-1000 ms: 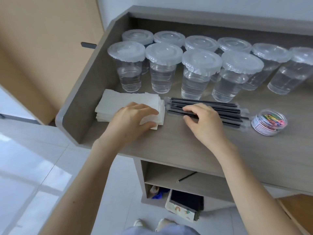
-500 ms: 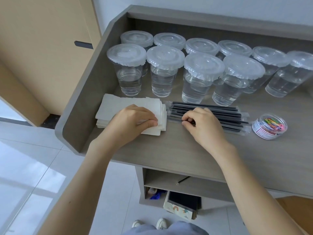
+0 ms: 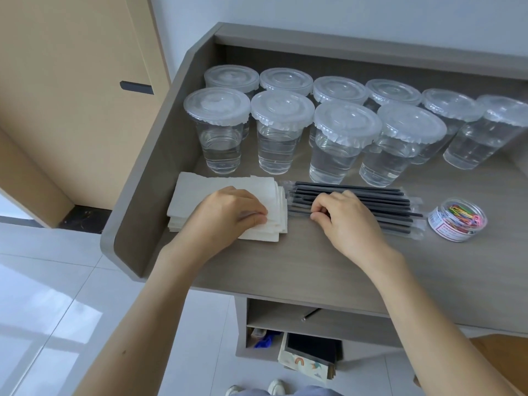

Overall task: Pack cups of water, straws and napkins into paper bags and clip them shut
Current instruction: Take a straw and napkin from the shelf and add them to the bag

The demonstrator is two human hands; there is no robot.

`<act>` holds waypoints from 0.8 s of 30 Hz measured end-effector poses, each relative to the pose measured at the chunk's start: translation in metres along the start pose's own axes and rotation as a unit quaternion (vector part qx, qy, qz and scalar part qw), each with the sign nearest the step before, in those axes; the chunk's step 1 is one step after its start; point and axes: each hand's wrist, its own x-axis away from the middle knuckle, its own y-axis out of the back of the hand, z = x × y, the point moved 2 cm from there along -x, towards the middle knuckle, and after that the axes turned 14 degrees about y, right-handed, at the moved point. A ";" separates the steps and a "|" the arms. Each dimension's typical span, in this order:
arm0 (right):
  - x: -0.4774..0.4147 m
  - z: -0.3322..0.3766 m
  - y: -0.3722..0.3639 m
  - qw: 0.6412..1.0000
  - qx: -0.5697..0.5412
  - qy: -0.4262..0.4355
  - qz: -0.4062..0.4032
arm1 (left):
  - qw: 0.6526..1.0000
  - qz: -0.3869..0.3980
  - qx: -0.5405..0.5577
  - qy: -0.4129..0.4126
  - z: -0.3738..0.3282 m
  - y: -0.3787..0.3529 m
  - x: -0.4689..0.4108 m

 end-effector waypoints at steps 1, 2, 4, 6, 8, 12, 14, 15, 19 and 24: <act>0.001 0.000 0.001 1.000 0.004 -0.005 -0.003 | 1.000 -0.007 -0.007 -0.008 0.001 0.001 0.000; 0.002 0.001 0.003 1.000 0.008 -0.009 -0.009 | 1.000 -0.012 -0.014 -0.013 0.002 0.002 -0.001; 0.006 0.001 0.005 0.999 0.010 -0.013 -0.029 | 0.999 -0.021 -0.021 -0.014 0.004 0.003 -0.001; 0.009 0.000 0.006 0.999 0.004 -0.016 -0.050 | 0.999 -0.038 -0.016 -0.007 0.004 0.004 0.000; 0.013 -0.001 0.007 0.998 0.003 -0.017 -0.068 | 0.998 -0.056 0.003 0.008 0.004 0.004 0.001; 0.026 0.001 0.010 0.993 0.006 -0.020 -0.118 | 0.996 -0.083 0.021 0.011 0.002 0.004 0.003; 0.032 0.004 0.012 0.990 0.016 -0.018 -0.140 | 0.996 -0.090 0.004 -0.001 0.001 0.003 0.003; 0.034 0.006 0.012 0.989 0.021 -0.015 -0.147 | 0.995 -0.095 -0.007 -0.005 0.000 0.002 0.004; 0.043 0.009 0.017 0.987 0.006 -0.013 -0.161 | 0.990 -0.137 -0.017 0.007 -0.006 0.003 0.010; 0.066 0.008 0.037 0.964 -0.082 -0.037 -0.250 | 0.980 -0.197 0.038 0.010 -0.050 0.009 0.021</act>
